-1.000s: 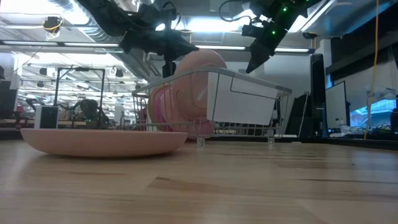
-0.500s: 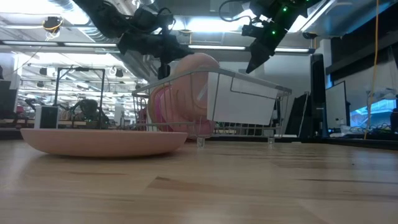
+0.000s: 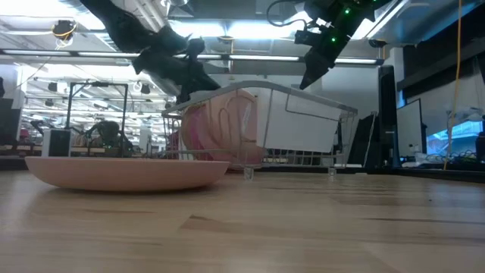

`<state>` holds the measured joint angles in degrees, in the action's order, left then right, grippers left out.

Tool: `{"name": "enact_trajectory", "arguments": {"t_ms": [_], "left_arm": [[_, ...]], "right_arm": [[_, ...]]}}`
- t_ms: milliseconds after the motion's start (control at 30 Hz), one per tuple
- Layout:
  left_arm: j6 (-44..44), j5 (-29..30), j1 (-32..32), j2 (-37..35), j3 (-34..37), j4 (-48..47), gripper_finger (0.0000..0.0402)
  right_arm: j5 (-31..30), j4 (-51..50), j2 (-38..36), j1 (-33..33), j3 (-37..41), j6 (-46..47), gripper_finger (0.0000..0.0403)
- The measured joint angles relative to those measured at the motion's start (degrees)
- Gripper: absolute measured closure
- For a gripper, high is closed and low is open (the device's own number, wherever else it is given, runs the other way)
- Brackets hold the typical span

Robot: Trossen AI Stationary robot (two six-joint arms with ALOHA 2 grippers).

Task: Sort dishes
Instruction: Put the pink plate into the dish rack

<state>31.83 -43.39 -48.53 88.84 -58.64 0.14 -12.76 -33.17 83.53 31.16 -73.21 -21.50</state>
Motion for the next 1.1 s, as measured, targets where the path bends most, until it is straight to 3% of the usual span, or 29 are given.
{"name": "enact_trajectory", "arguments": {"t_ms": [233, 467, 800, 1100], "left_arm": [[-9.95, -0.98, -0.01, -0.11, -0.06, -14.6, 0.0401], [-17.6, -1.21, 0.61, -0.13, -0.08, -16.67, 0.0388], [-17.1, -1.31, -0.29, -0.31, -0.08, -16.42, 0.0287], [-12.46, -1.02, -5.35, -6.92, -0.12, -19.54, 0.031]], "right_arm": [[0.11, -0.01, 0.0, -0.02, 0.0, -0.02, 0.035], [0.03, -0.28, -0.02, -0.02, 0.02, 0.0, 0.035], [-0.08, -1.89, 0.0, -0.02, 0.02, 0.0, 0.035], [-0.08, -3.09, 0.0, -0.02, 0.02, -0.02, 0.035]]}}
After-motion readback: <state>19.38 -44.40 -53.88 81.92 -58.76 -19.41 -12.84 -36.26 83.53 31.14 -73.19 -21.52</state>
